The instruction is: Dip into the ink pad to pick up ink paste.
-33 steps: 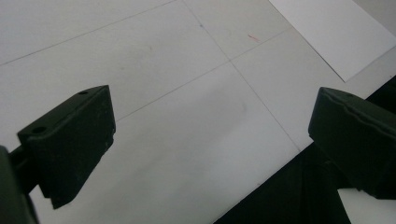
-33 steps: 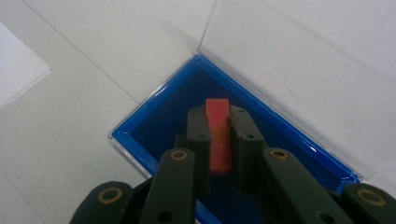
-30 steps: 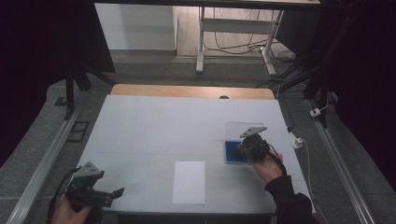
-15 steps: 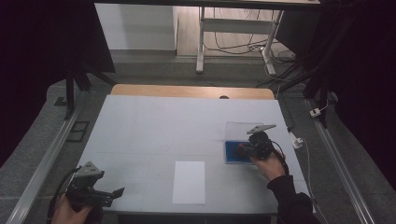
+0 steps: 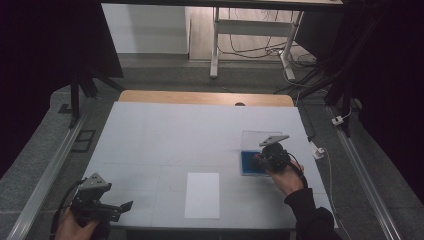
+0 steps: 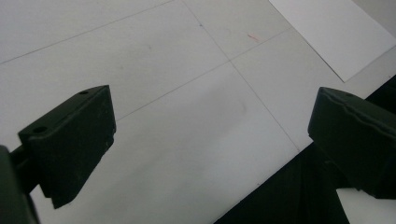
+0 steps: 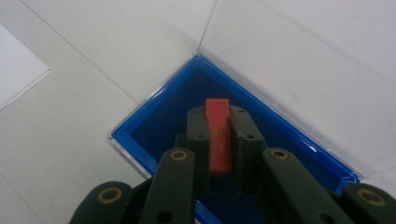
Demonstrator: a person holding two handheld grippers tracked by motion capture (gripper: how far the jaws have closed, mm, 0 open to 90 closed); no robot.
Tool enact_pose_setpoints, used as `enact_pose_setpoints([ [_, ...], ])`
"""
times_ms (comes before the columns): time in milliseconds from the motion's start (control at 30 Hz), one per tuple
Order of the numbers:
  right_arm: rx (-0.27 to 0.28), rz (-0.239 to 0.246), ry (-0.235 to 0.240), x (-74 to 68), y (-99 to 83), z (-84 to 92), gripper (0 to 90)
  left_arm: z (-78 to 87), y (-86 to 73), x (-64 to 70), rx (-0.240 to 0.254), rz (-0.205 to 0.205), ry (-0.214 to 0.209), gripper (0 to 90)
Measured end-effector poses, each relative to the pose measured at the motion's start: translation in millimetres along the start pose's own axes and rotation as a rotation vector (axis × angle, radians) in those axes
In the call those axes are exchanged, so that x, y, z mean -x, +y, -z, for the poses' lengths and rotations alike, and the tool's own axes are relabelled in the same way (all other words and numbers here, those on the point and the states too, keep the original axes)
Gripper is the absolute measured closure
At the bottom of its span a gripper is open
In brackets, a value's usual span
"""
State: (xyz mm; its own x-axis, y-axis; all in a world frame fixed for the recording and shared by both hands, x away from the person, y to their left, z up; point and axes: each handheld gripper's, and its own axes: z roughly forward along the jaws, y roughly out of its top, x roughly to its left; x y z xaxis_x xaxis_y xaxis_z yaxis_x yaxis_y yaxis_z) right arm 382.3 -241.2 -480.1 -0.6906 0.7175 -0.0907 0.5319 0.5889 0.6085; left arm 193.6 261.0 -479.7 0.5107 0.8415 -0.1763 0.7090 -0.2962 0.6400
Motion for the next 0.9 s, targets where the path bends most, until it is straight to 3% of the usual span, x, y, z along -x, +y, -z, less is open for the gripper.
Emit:
enact_pose_setpoints([
  [133, 0.005, -0.017, 0.012, 2.2, 0.4, 1.8, 80.1, 0.4, -0.2, -0.4, 0.003, 0.004, 0.000, 1.6],
  [200, 0.035, -0.042, 0.032, 4.6, 0.8, 5.3, 80.1, 0.4, -0.1, -0.5, 0.003, 0.004, 0.000, 1.6],
  [333, 0.110, -0.060, 0.015, 9.5, 2.2, 18.0, 80.0, 0.4, -0.1, -0.4, 0.003, 0.003, 0.000, 1.6],
  [433, 0.123, -0.080, 0.010, 14.8, 0.5, 22.1, 80.0, 0.4, -0.2, -0.2, 0.003, 0.003, 0.000, 1.6],
  [900, 0.041, -0.114, 0.027, 27.5, -12.2, 7.0, 80.1, 0.3, -0.1, 0.2, 0.004, 0.000, 0.000, 1.6],
])
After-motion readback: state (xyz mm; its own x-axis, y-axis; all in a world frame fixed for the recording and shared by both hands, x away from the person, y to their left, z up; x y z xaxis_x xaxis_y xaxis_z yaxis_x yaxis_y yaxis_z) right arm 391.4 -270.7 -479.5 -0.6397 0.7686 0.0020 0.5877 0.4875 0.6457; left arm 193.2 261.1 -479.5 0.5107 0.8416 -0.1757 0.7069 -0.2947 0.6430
